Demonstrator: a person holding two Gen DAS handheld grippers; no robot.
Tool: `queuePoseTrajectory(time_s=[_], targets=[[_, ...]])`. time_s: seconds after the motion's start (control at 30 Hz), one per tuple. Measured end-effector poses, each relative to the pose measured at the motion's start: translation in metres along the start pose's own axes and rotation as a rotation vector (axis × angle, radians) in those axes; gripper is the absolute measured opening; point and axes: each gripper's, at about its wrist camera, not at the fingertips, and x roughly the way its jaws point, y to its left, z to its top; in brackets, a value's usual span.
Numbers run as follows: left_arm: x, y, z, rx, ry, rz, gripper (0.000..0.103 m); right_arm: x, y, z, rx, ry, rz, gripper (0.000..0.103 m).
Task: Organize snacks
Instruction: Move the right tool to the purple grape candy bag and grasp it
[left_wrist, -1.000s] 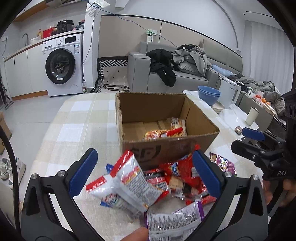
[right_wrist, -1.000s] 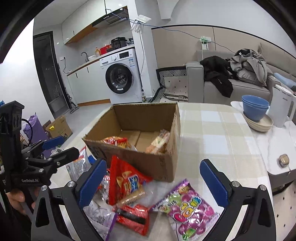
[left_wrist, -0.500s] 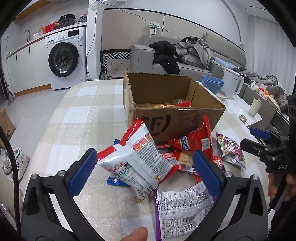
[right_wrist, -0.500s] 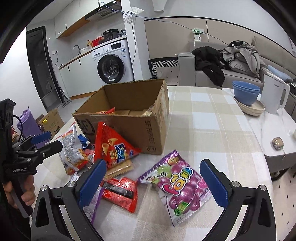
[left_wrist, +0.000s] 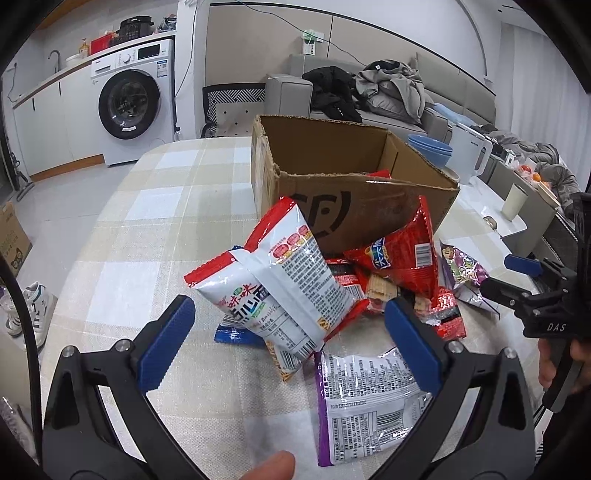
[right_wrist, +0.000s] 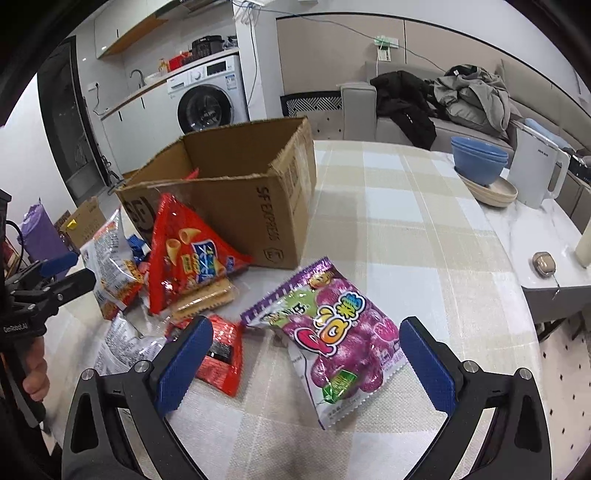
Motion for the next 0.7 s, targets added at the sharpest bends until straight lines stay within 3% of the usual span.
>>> queuePoseTrajectory(time_s=[0.37,0.7], targets=[[0.013,-0.002,0.002,-0.001,0.032,-0.001,0.102,0.028,-0.024,-0.006,0.038,0.092,-0.034,0.103],[0.022,0.000,0.000,-0.008,0.043,-0.004,0.102,0.042,-0.035,-0.012,0.048,0.141,0.010,0.103]])
